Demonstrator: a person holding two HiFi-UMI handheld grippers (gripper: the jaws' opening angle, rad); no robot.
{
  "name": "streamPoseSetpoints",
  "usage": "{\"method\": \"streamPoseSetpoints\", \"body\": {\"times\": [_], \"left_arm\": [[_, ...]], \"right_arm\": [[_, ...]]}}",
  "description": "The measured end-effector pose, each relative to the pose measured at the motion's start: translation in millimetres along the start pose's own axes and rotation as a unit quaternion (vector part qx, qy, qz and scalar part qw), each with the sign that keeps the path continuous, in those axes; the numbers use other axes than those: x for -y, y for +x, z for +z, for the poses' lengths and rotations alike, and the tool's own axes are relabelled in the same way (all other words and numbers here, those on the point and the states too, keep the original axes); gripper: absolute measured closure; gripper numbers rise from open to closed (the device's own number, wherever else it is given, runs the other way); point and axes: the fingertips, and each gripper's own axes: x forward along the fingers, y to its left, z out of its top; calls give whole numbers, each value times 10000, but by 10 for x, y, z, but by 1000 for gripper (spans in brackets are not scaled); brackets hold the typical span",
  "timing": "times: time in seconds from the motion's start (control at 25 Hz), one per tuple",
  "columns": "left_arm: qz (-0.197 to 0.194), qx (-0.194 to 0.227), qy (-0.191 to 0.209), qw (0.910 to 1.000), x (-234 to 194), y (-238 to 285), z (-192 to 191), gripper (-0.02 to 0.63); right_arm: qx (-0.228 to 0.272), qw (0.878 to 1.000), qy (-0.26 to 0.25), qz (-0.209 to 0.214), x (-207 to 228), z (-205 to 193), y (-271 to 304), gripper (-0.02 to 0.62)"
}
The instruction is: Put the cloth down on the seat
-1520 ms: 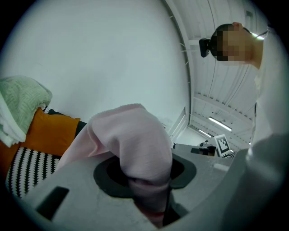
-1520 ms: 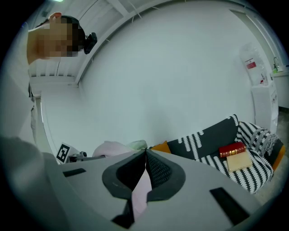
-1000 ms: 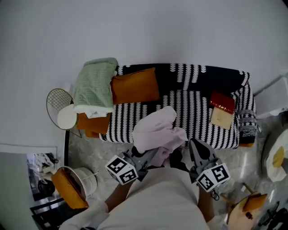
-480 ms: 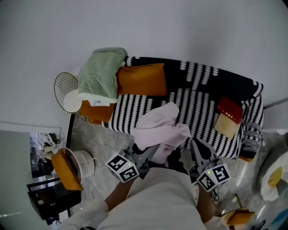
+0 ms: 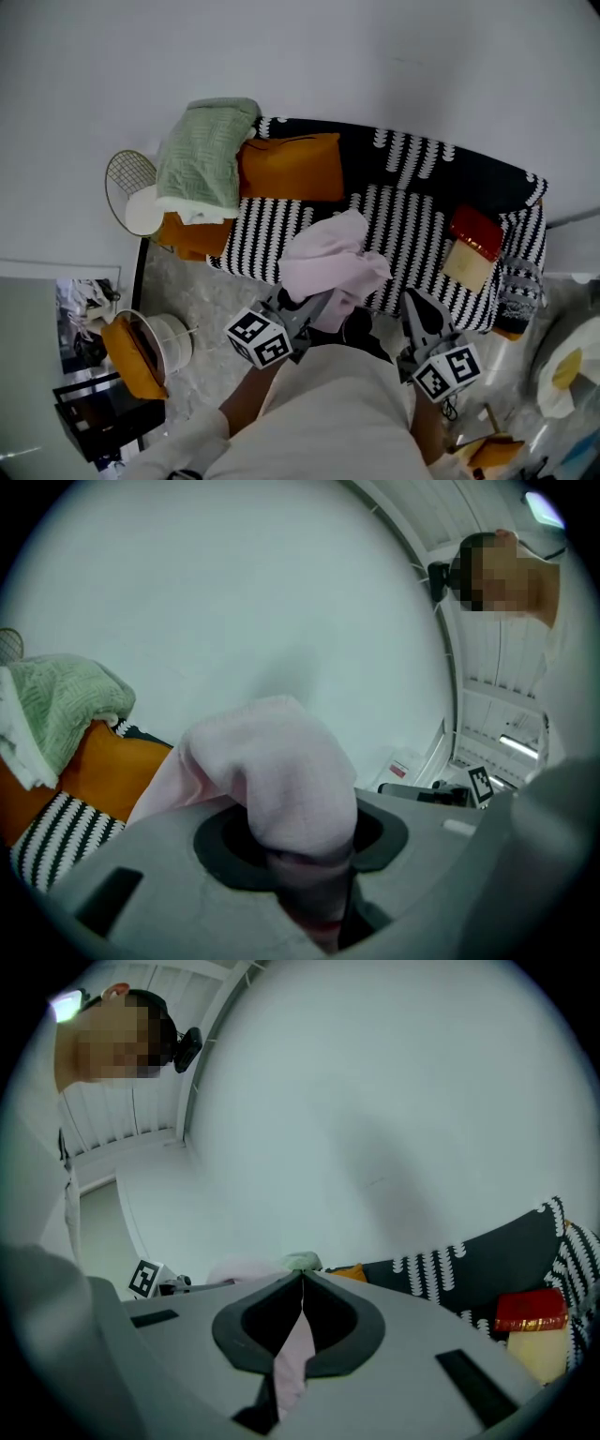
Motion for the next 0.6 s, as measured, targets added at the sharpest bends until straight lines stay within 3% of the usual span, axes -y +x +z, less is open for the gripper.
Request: {"method": "streamPoseSetpoints", "body": {"times": [0.6], "left_arm": [[-443, -295, -4, 9986, -837, 451, 354, 442]], "right_arm": [[70, 9982, -234, -548, -94, 288, 728, 586]]}}
